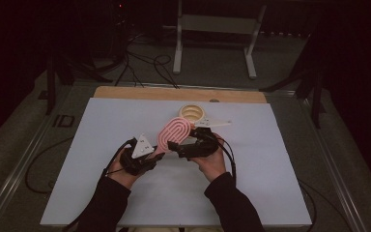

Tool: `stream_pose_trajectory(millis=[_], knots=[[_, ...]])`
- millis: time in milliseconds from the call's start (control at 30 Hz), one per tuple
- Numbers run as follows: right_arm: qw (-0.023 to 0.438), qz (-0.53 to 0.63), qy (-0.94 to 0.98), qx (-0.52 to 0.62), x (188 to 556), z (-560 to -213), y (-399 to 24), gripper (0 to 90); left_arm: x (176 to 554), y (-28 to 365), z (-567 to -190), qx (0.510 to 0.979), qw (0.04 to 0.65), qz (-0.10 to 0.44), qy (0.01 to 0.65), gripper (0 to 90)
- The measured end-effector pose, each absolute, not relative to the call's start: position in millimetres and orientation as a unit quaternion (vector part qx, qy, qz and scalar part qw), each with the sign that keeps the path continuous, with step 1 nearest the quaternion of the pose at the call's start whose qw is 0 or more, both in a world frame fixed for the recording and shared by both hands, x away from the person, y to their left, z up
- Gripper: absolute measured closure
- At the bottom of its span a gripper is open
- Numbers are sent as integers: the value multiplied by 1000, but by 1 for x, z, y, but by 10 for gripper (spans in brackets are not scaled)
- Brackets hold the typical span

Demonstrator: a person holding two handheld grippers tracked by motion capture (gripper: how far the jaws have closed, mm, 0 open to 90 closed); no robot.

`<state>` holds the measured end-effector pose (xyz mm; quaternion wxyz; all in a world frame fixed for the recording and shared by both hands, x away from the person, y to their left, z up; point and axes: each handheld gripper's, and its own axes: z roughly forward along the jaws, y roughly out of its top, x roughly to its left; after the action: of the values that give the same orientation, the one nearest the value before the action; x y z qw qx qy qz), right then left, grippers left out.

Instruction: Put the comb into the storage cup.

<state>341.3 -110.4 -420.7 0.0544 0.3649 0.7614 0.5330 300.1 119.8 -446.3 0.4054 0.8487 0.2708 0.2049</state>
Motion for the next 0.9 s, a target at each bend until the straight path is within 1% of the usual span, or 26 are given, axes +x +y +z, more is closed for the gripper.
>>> stream_pose_trajectory(millis=[167, 233, 333, 400, 433, 467, 500, 667, 733, 833, 900], knots=[[42, 532, 759, 372, 342, -421, -107, 153, 299, 119, -445, 848, 408, 206, 269, 701], [43, 532, 759, 373, 342, -421, -106, 162, 299, 119, -445, 848, 408, 207, 268, 701], [41, 530, 756, 381, 343, -419, -105, 258, 298, 118, -445, 846, 411, 208, 267, 701], [33, 532, 753, 385, 344, -418, -104, 305, 298, 118, -445, 847, 411, 210, 264, 701], [33, 532, 753, 385, 344, -418, -104, 305, 298, 118, -445, 847, 411, 210, 264, 701], [29, 532, 753, 387, 344, -418, -104, 334, 297, 118, -445, 847, 412, 211, 263, 701], [17, 535, 751, 388, 345, -418, -104, 402, 297, 118, -445, 847, 412, 211, 262, 700], [11, 536, 750, 388, 346, -419, -104, 441, 297, 119, -445, 845, 416, 212, 262, 701], [-3, 541, 745, 390, 347, -420, -104, 495, 297, 118, -446, 845, 416, 214, 260, 701], [-5, 541, 744, 392, 347, -420, -103, 501, 297, 118, -446, 845, 416, 215, 258, 700], [-12, 545, 742, 390, 346, -420, -103, 534, 297, 118, -446, 844, 417, 216, 258, 701]])
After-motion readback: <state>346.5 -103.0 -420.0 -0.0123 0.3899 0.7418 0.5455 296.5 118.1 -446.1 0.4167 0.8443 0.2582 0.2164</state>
